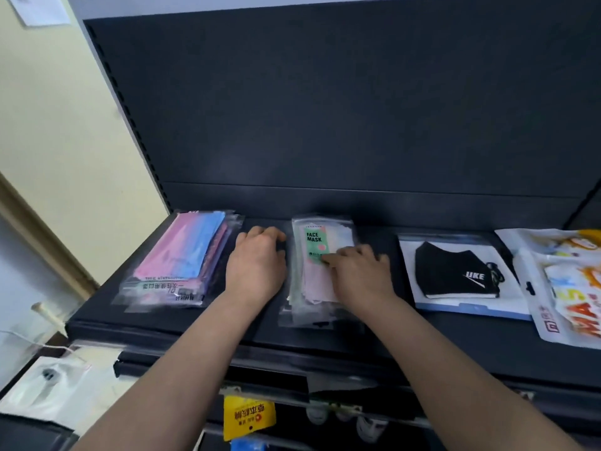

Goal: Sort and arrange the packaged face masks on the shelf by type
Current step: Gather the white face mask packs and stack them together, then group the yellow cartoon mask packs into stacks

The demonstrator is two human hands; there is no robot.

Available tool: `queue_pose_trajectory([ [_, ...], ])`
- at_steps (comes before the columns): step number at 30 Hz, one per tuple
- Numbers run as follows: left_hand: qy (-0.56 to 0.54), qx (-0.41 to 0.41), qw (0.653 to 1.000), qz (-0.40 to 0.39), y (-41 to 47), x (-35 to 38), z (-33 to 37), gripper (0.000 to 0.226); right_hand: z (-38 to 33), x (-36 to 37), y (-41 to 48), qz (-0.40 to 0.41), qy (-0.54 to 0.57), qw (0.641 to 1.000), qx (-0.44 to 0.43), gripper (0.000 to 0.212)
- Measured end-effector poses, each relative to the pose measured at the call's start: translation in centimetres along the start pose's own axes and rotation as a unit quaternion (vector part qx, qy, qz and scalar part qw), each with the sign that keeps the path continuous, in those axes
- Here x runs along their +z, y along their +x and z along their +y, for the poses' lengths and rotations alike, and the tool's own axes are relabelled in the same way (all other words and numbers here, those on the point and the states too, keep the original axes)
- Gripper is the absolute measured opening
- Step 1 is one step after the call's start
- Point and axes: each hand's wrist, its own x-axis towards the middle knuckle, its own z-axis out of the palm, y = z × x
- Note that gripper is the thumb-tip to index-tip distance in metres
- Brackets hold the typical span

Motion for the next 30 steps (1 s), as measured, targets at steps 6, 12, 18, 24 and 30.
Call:
queue_pose_trajectory([
  [6, 0.001, 0.044, 0.999, -0.02, 0.1, 0.8, 4.1, 0.03, 2.9, -1.6, -1.5, 0.084, -0.032, 0.996, 0.004, 0.051],
  [12, -0.041, 0.115, 0.99, -0.064, 0.0, 3.9, 12.1, 0.03, 11.5, -2.5, -7.1, 0.09, -0.08, 0.989, 0.082, 0.044],
  [18, -0.067, 0.176, 0.975, -0.115, -2.2, 8.6, 24.5, 0.029, 22.9, -4.6, -13.6, 0.079, -0.105, 0.977, 0.167, 0.047],
  [24, -0.06, 0.203, 0.962, -0.174, -4.9, 13.2, 35.9, 0.031, 34.0, -7.0, -19.8, 0.084, -0.083, 0.968, 0.221, 0.047],
  [30, -0.043, 0.176, 0.969, -0.17, -6.2, 16.3, 40.2, 0.031, 39.8, -6.7, -21.5, 0.085, -0.034, 0.978, 0.19, 0.044],
])
